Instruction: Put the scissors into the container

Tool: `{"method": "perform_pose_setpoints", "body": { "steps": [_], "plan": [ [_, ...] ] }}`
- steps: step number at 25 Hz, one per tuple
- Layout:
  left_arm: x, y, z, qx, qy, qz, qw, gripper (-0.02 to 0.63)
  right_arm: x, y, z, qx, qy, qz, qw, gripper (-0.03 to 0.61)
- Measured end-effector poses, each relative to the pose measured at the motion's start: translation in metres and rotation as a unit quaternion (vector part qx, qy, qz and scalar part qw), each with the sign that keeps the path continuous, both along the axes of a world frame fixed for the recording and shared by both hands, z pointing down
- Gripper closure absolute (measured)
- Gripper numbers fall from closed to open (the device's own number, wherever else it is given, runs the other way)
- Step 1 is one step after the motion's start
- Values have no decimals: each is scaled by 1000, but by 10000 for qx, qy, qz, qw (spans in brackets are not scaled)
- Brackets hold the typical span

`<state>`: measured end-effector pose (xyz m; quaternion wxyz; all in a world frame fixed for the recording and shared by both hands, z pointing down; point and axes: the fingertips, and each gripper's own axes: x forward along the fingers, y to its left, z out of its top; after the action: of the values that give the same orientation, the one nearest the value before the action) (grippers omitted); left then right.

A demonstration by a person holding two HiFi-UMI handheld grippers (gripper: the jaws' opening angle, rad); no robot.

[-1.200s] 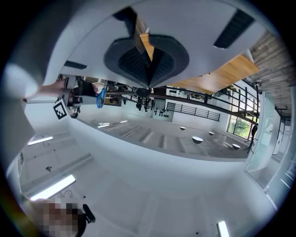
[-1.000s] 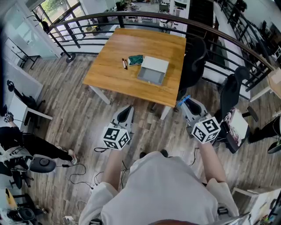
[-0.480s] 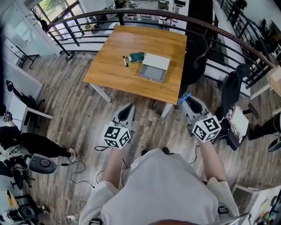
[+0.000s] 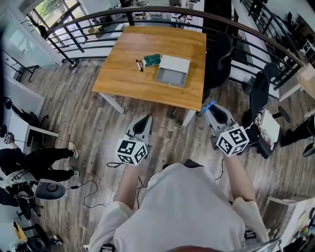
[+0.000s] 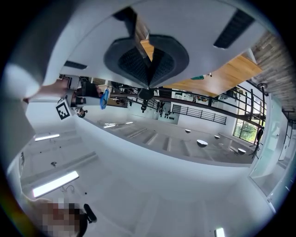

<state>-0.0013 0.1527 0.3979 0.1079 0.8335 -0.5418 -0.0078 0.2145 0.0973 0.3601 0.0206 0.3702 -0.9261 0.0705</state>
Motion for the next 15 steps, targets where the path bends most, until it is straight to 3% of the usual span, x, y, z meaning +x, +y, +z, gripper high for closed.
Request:
{"method": "perform_pose_setpoints", "body": {
  "steps": [7,15],
  "plan": [
    [-17,5,7,-50,-16,79,10000,620,-14,6,7,-53,-15,108,9999,497],
    [-31,-25,13,-138,-37,36,9999,620,-35,-27,15,-112,-43,-51,9999,497]
  ]
}}
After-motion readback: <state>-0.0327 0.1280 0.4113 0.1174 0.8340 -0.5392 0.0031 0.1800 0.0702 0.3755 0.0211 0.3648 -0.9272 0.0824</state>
